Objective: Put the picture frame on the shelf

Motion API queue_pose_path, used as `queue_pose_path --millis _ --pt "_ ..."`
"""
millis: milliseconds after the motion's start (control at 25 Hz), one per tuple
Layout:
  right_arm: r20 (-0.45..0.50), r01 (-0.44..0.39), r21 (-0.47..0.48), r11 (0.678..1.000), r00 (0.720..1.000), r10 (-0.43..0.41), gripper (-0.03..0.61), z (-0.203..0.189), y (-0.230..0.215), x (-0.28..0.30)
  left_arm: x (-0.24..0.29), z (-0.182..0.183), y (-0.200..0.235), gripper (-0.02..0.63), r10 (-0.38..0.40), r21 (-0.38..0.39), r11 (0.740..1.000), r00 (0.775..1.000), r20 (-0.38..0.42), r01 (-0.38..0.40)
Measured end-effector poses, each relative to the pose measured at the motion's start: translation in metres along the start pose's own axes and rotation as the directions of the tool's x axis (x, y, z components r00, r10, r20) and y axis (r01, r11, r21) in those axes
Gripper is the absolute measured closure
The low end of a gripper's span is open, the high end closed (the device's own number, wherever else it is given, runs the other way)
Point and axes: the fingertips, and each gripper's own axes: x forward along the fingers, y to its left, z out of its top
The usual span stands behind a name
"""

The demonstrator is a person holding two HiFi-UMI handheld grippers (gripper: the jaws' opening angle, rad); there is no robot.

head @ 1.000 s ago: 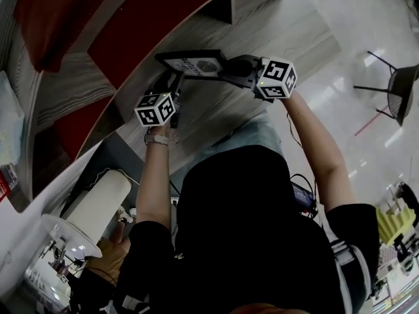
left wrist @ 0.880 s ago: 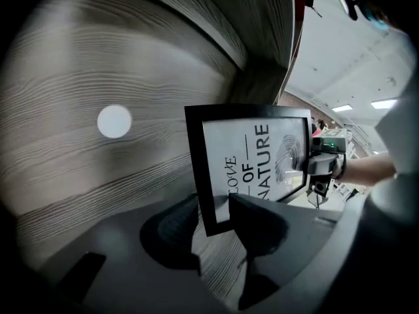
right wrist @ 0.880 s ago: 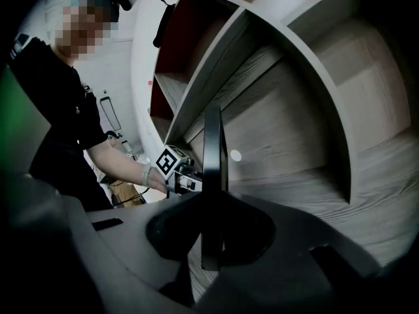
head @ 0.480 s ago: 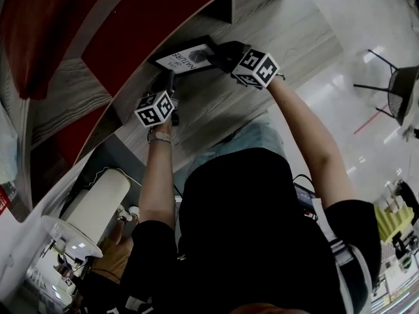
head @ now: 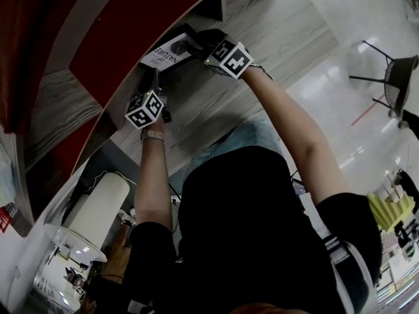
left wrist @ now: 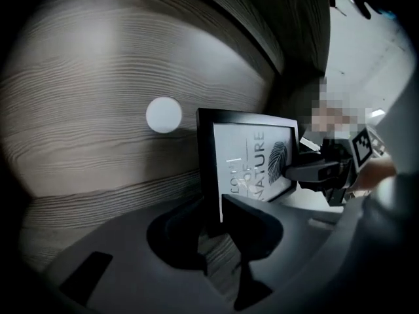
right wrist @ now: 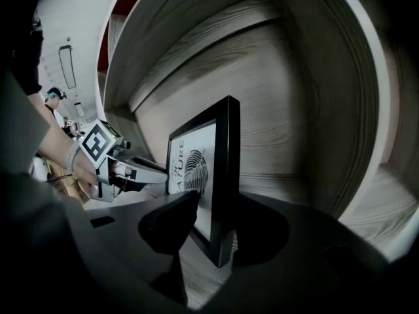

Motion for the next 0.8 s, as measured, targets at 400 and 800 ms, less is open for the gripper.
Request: queue_pose_path --millis 400,800 --pt "-0.054 0.092 -0.044 0.995 0.994 -0.094 0.388 0.012 -0.027 0.037 0.001 0.012 0.020 0.531 0.071 0.015 0.997 0.997 0.014 -0.071" --pt "-0.069 0.215 -0.089 0.973 0.973 -0.221 0.367 0.027 -0.048 0.052 0.008 0.012 0.022 0.531 0.083 0.023 0.996 0.996 -0.016 -0.083"
